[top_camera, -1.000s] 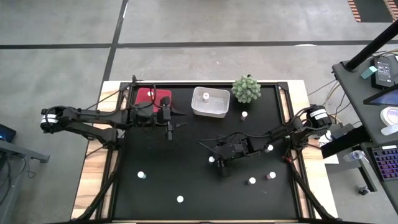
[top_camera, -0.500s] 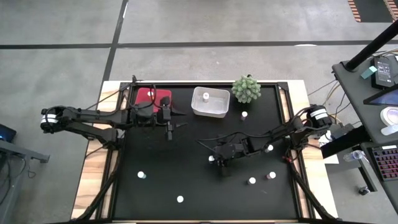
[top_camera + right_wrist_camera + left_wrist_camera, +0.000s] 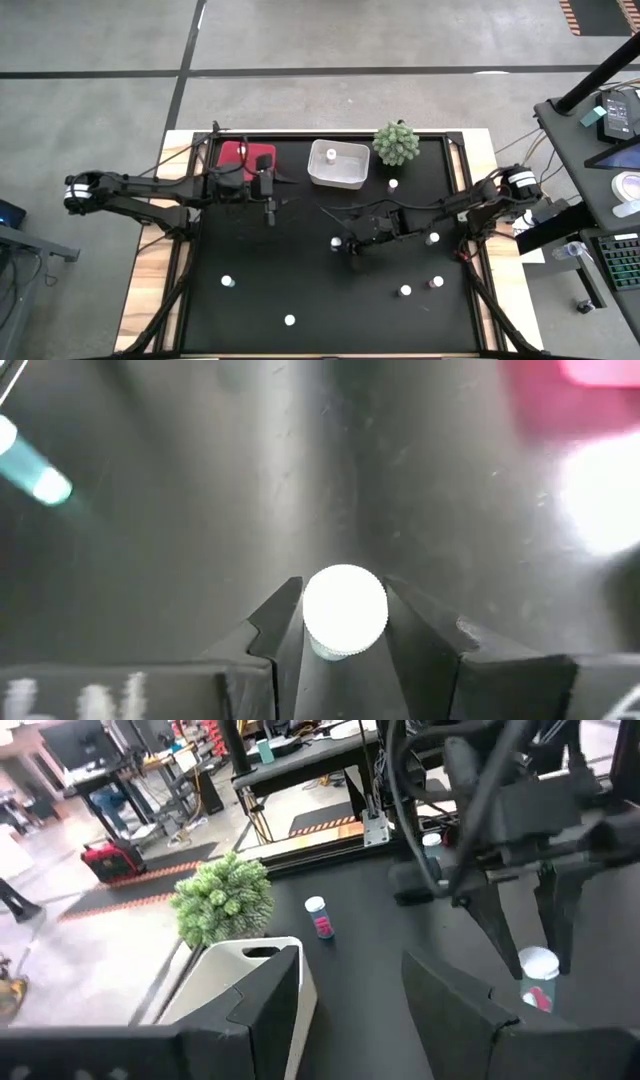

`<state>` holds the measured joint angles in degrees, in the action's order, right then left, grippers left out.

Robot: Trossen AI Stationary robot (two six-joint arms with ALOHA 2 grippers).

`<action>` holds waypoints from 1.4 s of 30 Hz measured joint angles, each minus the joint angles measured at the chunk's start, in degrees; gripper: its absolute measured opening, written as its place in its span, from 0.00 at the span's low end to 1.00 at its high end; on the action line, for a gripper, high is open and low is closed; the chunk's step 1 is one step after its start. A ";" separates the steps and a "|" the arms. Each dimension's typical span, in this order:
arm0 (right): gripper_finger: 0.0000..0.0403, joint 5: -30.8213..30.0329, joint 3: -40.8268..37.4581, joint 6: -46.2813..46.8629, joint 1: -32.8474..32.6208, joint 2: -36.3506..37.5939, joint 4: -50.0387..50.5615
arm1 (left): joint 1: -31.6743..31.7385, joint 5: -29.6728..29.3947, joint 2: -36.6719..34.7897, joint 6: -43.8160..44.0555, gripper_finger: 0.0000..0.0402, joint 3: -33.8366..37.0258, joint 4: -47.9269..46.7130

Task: Pick and place medicine bottles into bin by pill shape (circle, oval)
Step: Put the blue capsule bottle into the white bin

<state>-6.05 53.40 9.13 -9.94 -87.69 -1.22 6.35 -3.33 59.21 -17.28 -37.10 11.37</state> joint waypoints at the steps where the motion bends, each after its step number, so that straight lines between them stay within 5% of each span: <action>1: 0.29 0.00 0.99 0.07 0.61 0.04 1.01 | 0.03 0.00 -0.08 -0.50 0.41 0.00 0.11; 13: 0.29 -6.60 12.97 3.07 13.35 0.10 12.22 | 0.02 0.00 -1.75 -1.82 0.41 0.00 -0.36; 25: 0.29 -12.48 11.99 11.56 28.98 -0.44 10.31 | 0.04 -0.15 -2.00 -3.21 0.41 0.22 -0.34; 42: 0.29 -17.05 12.29 17.68 31.76 -10.75 7.59 | 0.07 -1.53 -2.05 -4.59 0.41 0.74 0.18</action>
<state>-23.10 65.69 26.81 21.82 -98.44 6.37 6.42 -4.86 57.17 -21.87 -36.36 11.55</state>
